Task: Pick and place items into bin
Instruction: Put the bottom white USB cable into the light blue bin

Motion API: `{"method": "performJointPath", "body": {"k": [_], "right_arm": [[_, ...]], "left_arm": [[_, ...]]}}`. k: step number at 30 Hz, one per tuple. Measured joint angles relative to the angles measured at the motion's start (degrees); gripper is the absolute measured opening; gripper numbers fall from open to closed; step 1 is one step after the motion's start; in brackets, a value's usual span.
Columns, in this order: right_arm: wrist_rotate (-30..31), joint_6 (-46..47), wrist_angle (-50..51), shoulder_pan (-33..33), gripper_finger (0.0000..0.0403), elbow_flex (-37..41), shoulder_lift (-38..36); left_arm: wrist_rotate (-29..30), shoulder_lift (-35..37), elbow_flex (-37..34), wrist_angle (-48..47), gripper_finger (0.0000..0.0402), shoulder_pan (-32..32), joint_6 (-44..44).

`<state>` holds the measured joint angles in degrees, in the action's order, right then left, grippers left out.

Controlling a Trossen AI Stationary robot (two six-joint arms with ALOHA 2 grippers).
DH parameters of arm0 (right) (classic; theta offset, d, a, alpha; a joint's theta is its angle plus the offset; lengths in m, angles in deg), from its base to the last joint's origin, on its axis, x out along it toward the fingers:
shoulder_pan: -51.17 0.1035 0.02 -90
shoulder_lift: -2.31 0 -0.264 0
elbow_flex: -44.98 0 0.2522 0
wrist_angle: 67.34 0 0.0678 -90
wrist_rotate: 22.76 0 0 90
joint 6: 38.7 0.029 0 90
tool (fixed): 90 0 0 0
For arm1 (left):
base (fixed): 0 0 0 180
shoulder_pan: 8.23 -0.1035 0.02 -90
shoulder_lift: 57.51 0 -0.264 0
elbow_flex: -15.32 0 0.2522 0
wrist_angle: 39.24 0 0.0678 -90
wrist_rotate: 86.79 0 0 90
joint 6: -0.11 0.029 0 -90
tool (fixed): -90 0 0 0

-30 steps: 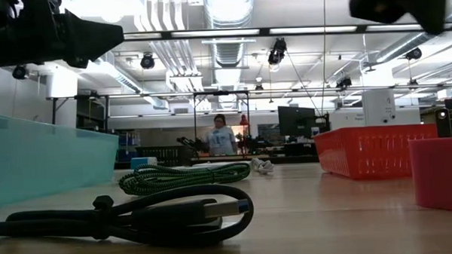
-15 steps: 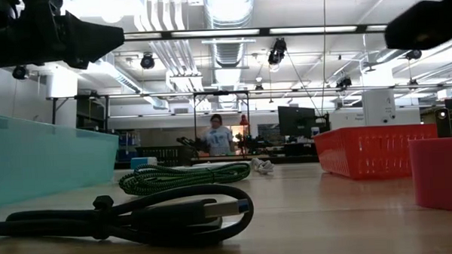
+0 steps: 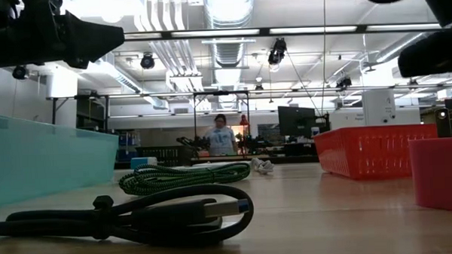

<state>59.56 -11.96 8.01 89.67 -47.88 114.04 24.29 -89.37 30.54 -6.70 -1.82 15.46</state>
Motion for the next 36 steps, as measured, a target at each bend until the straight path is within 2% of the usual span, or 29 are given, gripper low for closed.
{"method": "performJointPath", "body": {"k": [6, 19, 28, 36], "right_arm": [[-3.08, -0.27, -0.74, 0.0, 0.0215, 0.0, 1.9], [-2.89, -0.86, -6.94, 0.52, 0.0214, 0.0, 3.25], [-2.83, -1.28, -6.97, 0.63, 0.0214, 0.26, 3.62], [-2.81, -1.6, -6.9, 0.63, 0.0187, 0.26, 3.62]], "left_arm": [[0.0, 0.0, 0.0, -0.06, 0.0196, 0.0, 0.01], [0.0, 0.0, 0.0, -0.2, 0.0196, 0.0, 0.04], [0.0, -0.26, 0.0, -0.19, 0.0196, 0.0, 0.04], [0.0, -0.26, 0.0, -0.16, 0.0196, 0.0, 0.07]]}}
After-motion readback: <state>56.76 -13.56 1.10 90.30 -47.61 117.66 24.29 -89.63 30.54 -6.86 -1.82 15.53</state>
